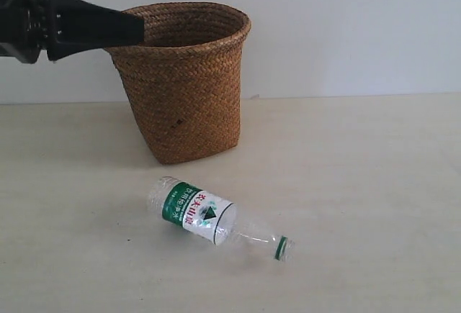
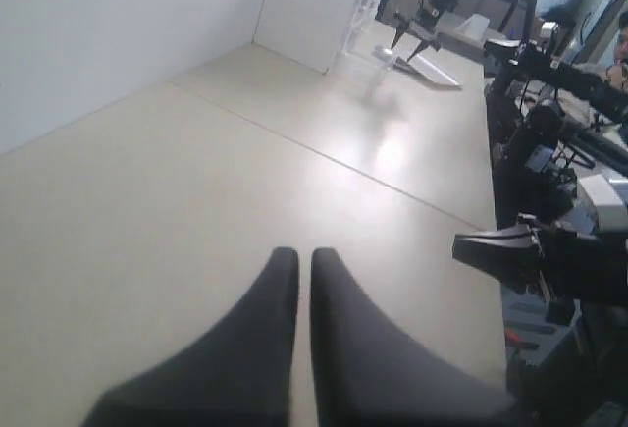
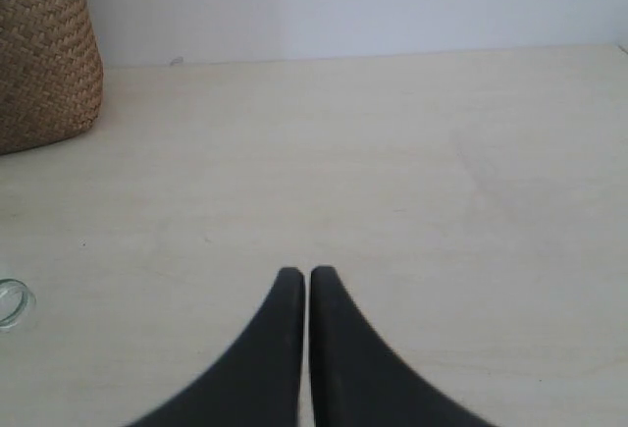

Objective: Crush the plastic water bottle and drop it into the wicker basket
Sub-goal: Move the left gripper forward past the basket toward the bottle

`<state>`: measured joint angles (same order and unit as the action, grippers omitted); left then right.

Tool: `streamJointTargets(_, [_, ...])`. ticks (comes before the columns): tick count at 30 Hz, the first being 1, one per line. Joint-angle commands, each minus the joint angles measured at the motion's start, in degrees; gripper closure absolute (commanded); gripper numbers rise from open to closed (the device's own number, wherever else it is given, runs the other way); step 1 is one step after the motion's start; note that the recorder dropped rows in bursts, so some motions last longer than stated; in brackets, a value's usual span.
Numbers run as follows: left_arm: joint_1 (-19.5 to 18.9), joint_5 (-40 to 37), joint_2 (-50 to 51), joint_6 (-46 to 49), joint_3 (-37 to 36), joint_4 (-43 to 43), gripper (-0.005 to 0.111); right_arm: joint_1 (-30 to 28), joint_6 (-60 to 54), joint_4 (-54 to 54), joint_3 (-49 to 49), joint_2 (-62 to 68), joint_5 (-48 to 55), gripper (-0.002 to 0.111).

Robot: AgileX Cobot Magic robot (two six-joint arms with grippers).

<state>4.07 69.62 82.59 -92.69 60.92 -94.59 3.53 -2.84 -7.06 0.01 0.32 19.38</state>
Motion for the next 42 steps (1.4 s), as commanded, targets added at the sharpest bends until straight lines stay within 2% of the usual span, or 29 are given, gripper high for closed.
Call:
streamJointTargets(1, [0.6, 0.3, -0.2, 5.8, 0.5, 4.9, 0.103, -0.2, -0.1, 0.0, 0.0, -0.3, -0.2, 0.108])
streamJointTargets(7, [0.6, 0.3, -1.2, 47.7, 0.5, 6.6, 0.103, -0.2, -0.1, 0.0, 0.0, -0.3, -0.2, 0.108])
streamJointTargets(9, [0.6, -3.5, -2.1, 60.0, 0.5, 10.7, 0.103, -0.2, -0.1, 0.0, 0.0, -0.3, -0.2, 0.108])
streamJointTargets(14, [0.6, -14.2, -3.6, 78.0, 0.5, 32.2, 0.103, -0.2, -0.1, 0.0, 0.0, -0.3, -0.2, 0.108])
streamJointTargets(16, [0.6, -16.0, -3.8, 82.9, 0.6, 37.7, 0.103, -0.2, -0.1, 0.0, 0.0, -0.3, -0.2, 0.108])
streamJointTargets(17, [0.6, -17.9, -3.9, 83.6, 1.1, 36.6, 0.103, -0.2, -0.1, 0.0, 0.0, -0.3, -0.2, 0.108])
streamJointTargets(19, [0.9, -22.8, -4.0, 80.3, 2.6, 27.1, 0.103, -0.2, -0.1, 0.0, 0.0, -0.3, -0.2, 0.108])
streamJointTargets(23, [4.8, -33.5, -3.8, 65.6, 4.7, -3.3, 0.103, -0.2, -0.1, 0.0, 0.0, -0.3, -0.2, 0.108])
streamJointTargets(24, [5.9, -34.8, -3.5, 61.9, 4.7, -5.4, 0.103, -0.2, -0.1, 0.0, 0.0, -0.3, -0.2, 0.108])
streamJointTargets(31, [9.2, -36.3, 1.8, 47.1, 4.5, -5.4, 0.103, -0.2, -0.1, 0.0, 0.0, -0.3, -0.2, 0.108])
streamJointTargets(37, [10.4, -36.9, 9.2, 28.1, 4.5, -5.4, 0.103, -0.2, -0.1, 0.0, 0.0, -0.3, -0.2, 0.108])
streamJointTargets(40, [11.1, -35.7, 12.3, 30.7, 4.5, -5.4, 0.103, -0.2, -0.1, 0.0, 0.0, -0.3, -0.2, 0.108])
streamJointTargets(42, [11.8, -34.4, 13.8, 36.2, 4.5, -5.4, 0.103, -0.2, -0.1, 0.0, 0.0, -0.3, -0.2, 0.108])
